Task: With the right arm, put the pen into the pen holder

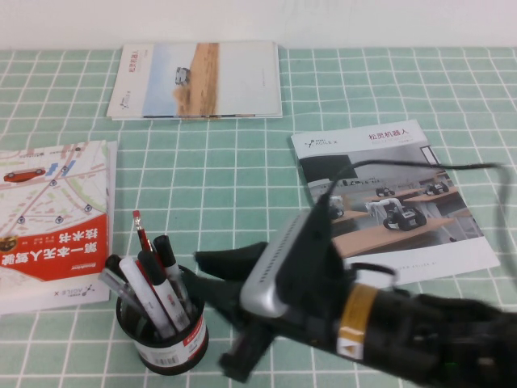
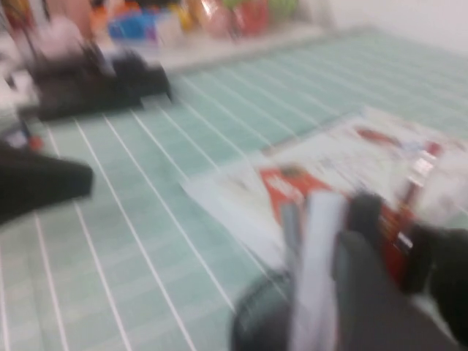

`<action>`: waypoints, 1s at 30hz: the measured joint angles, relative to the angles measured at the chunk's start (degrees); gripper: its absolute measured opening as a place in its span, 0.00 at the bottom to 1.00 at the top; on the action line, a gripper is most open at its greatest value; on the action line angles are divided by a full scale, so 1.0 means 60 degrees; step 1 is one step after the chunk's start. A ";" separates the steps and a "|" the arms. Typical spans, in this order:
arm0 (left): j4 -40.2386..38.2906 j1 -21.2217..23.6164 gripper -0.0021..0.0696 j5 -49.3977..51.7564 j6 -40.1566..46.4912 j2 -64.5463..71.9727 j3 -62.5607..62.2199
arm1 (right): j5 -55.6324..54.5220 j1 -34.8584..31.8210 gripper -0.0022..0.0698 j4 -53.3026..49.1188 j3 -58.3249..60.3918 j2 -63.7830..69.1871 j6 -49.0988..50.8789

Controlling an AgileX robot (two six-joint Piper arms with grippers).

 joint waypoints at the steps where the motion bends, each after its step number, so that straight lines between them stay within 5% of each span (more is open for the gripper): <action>1: 0.0000 0.0000 0.02 0.0000 0.0000 0.0000 0.0000 | 0.0757 0.0000 0.21 -0.0022 0.0045 -0.0460 0.0000; 6: 0.0000 0.0000 0.02 0.0000 0.0000 0.0000 0.0000 | 0.4156 0.0000 0.03 -0.0184 0.0166 -0.2763 0.0000; 18: 0.0000 0.0000 0.02 0.0000 0.0000 0.0000 0.0000 | 1.0209 0.0000 0.01 0.0056 0.0746 -0.6236 0.0000; 23: 0.0000 0.0000 0.02 0.0000 0.0000 0.0000 0.0000 | 1.1533 0.0000 0.00 -0.0007 0.0746 -0.6481 0.0061; 30: 0.0000 0.0000 0.02 0.0000 0.0000 0.0000 0.0000 | 1.1516 -0.0540 0.00 -0.1452 0.1322 -0.6600 0.2361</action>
